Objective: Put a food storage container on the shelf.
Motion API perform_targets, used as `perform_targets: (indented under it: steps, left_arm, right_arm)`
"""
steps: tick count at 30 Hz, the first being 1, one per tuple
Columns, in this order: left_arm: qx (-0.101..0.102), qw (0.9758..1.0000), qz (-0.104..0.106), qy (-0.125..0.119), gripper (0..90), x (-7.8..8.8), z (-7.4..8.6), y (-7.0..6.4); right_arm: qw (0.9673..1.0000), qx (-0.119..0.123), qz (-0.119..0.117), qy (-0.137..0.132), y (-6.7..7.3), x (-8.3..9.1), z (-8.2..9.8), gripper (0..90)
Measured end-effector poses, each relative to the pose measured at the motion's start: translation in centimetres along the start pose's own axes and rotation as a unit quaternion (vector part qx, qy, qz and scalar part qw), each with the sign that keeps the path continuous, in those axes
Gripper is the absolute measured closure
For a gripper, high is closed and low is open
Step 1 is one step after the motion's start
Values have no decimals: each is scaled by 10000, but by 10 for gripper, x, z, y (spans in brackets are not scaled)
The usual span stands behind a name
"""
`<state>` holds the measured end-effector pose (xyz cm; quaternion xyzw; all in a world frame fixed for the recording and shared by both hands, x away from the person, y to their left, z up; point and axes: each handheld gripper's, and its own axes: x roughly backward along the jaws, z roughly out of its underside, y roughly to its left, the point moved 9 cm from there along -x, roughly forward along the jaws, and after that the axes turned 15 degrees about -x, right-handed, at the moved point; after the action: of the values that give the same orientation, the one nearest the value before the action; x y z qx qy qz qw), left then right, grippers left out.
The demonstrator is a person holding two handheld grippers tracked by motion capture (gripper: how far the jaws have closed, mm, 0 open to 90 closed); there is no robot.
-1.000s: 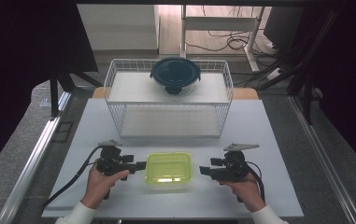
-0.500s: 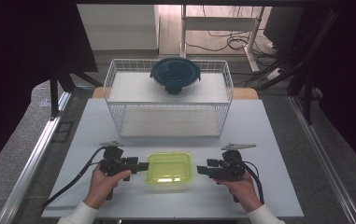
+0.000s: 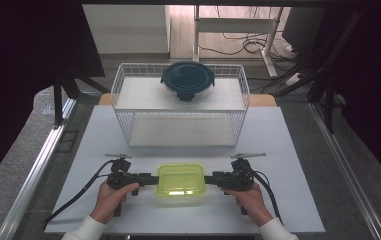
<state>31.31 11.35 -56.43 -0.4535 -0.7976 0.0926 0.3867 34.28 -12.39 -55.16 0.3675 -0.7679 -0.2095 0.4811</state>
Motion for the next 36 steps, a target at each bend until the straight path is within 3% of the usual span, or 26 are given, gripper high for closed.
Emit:
perform_targets:
  steps: [5, 12, 18, 28, 36]
  left_arm:
    - [147, 9996, 234, 4, 489, -6, 2, -1]
    - [526, 9967, 589, -182, 582, -10, 5, 3]
    - [689, 9949, 725, -137, 693, -16, 7, 3]
    - [830, 9932, 775, -255, 763, -17, 6, -1]
    - [798, 9932, 786, -332, 803, -14, 4, -5]
  right_arm:
    - [9998, -164, 2, 68, -5, -8, -1, 487]
    - [9986, -410, -266, 212, -6, -15, 2, 559]
    - [9960, -586, -518, 442, -2, -20, 7, 656]
    - [9947, -806, -514, 377, -4, -15, 6, 735]
    - [9951, -739, -599, 268, 1, -8, 3, 777]
